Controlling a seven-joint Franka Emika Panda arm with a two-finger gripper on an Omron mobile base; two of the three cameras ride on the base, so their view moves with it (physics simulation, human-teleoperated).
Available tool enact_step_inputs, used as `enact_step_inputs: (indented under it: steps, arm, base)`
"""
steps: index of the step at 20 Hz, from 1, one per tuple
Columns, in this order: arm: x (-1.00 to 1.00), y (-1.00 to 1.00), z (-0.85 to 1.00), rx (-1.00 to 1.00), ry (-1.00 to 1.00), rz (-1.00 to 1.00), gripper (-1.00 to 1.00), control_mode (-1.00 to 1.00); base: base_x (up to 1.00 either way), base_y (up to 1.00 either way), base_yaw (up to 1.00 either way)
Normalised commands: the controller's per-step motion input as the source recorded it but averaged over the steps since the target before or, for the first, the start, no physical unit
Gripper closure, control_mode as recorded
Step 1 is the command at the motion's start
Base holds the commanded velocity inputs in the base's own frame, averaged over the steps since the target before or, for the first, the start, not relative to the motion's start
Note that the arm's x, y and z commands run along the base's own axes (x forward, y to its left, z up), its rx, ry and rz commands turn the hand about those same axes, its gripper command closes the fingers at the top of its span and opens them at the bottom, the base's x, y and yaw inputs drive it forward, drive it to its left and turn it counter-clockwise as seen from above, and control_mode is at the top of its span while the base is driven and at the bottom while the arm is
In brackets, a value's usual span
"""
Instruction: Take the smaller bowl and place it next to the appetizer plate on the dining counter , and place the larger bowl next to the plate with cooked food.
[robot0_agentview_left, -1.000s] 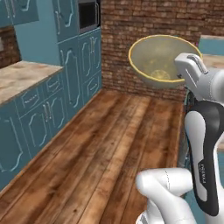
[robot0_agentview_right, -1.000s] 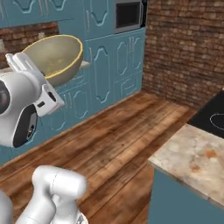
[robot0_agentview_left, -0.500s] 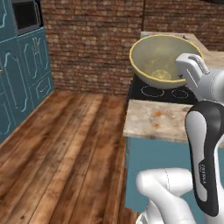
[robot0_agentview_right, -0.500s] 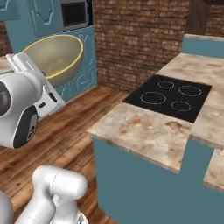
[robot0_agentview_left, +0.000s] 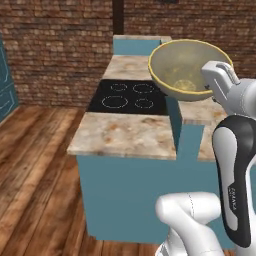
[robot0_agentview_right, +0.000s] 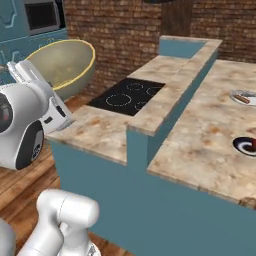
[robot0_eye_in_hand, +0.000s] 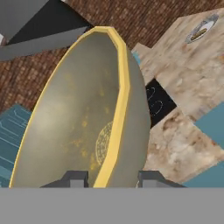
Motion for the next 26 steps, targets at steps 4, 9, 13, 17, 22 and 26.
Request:
enact_step_inputs:
  steps: [4,9,13,17,22,26]
  arm:
    - [0.0,0.0,0.0,0.0,0.0,0.0,1.0,1.0]
    - [0.0,0.0,0.0,0.0,0.0,0.0,1.0,1.0]
    - [0.0,0.0,0.0,0.0,0.0,0.0,1.0,1.0]
    - [0.0,0.0,0.0,0.0,0.0,0.0,1.0,1.0]
    - [0.0,0.0,0.0,0.0,0.0,0.0,1.0,1.0]
    - [0.0,0.0,0.0,0.0,0.0,0.0,1.0,1.0]
  base:
    - [-0.49,-1.0,-0.12]
    - [-0.48,-1.0,-0.1]
    - [-0.33,-1.0,-0.02]
    - [-0.22,-1.0,0.1]
    - [-0.06,-1.0,0.24]
    - [0.0,-1.0,0.34]
